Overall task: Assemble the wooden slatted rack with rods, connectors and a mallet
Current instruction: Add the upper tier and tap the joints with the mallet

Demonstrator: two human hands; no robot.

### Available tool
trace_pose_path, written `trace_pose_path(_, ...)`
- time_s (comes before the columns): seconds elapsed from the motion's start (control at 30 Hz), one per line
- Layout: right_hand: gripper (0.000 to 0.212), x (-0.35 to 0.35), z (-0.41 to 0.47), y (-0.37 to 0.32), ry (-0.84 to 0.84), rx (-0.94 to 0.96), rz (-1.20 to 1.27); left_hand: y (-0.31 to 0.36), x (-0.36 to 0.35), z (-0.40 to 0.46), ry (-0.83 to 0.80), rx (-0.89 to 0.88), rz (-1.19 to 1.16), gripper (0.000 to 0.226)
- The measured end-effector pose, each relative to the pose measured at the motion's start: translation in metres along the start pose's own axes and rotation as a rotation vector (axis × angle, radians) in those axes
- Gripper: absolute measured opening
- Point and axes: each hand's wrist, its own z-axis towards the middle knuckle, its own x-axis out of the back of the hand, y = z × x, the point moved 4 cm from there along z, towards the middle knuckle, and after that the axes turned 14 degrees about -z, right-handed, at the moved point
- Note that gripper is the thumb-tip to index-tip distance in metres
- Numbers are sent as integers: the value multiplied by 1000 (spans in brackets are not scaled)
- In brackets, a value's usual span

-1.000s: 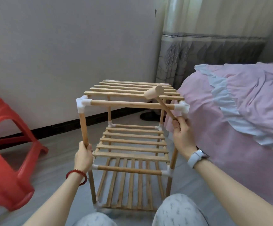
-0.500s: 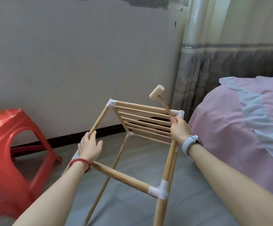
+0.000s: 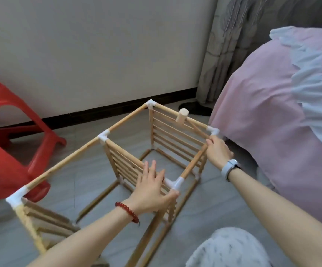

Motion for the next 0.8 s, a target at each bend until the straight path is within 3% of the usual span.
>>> trace_pose_path(0.07, 19, 3, -25, 7, 50, 123, -89, 7, -29, -23, 22, 43, 19, 102)
trace_pose_path(0.23, 17, 6, -81, 20, 94, 371, 175, 12, -60, -34, 140, 92, 55, 86)
trace_pose_path(0.4, 24, 25, -106, 8, 48, 463, 406, -5, -39, -12, 65, 29, 132, 86)
trace_pose_path(0.63, 36, 40, -112, -38, 74, 494, 489, -78, 2, -12, 201, -14, 273, 85)
trace_pose_path(0.8, 62, 21, -109, -83, -59, 497, 474, -90, 21, -27, 338, 108, 255, 36)
